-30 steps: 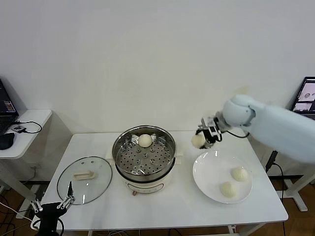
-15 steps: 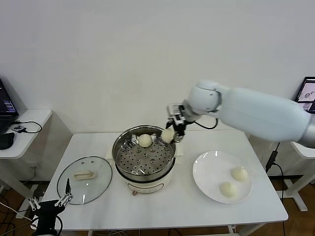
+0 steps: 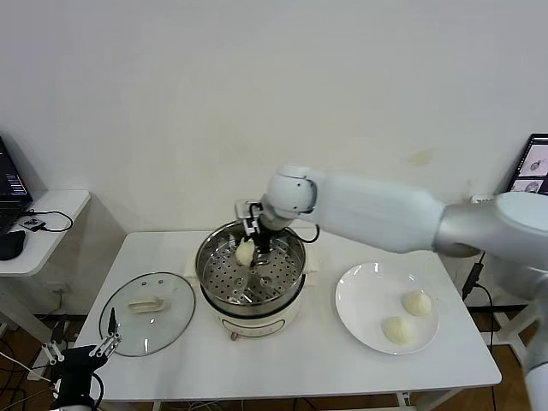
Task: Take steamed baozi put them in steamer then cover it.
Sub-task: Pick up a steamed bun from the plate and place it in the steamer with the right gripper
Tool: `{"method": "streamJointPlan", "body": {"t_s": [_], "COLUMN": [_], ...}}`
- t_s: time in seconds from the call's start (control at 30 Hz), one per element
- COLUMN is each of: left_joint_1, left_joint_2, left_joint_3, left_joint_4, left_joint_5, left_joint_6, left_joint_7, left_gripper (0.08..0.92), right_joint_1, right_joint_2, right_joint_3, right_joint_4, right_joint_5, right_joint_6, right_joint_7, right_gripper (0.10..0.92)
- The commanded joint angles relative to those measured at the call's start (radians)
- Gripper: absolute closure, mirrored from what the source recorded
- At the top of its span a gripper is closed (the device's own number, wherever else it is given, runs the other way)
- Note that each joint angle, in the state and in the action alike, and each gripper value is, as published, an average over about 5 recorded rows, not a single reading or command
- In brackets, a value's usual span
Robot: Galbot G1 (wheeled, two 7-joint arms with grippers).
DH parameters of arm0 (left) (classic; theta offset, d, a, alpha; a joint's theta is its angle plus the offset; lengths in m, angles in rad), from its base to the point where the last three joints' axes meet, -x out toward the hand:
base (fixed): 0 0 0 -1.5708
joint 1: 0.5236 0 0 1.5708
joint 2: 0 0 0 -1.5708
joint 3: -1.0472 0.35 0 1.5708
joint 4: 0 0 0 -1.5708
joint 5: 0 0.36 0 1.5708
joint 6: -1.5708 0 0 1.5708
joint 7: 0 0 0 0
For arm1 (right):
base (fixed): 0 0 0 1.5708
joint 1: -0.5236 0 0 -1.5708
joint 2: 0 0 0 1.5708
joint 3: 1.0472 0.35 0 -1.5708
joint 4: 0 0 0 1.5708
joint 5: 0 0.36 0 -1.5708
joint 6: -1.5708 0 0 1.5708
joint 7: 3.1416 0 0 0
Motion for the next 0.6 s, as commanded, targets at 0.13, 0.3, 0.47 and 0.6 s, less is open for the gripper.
{"method": "streamJointPlan", "body": {"t_s": [0.13,0.3,0.47,0.6], "left_joint_1": [-0.004,-0.003,-0.003,-0.002], "left_joint_2": [0.0,0.0,-0.001,-0.002], "left_joint_3": [0.002,0.001,0.002,0.002], "left_joint_4": [0.005,0.005,0.002,0.003], "left_joint_5": [0.0,0.0,0.0,-0.001], "left_joint_6": [-0.002,-0.004,-0.004,-0.004], "left_joint_7": [0.0,0.0,0.0,0.0], "left_gripper": [0.177,0.177,0.177,0.177], "right_joint_1": [-0.091,-0.107,-0.116,-0.113], "right_joint_2": [0.216,0.247,0.259,0.252], "right_joint_3": [0.021,0.035,0.036,0.029], "right_joint_4": [-0.2,-0.243,-0.264,-0.26], "right_joint_5": [-0.02,-0.033,-0.064,-0.077], "right_joint_6": [-0.015,-0.013,-0.019,-0.03], "right_joint_7": [0.047,0.051,0.047,0.04], "right_gripper": [0.364,0.364,0.362,0.357]}}
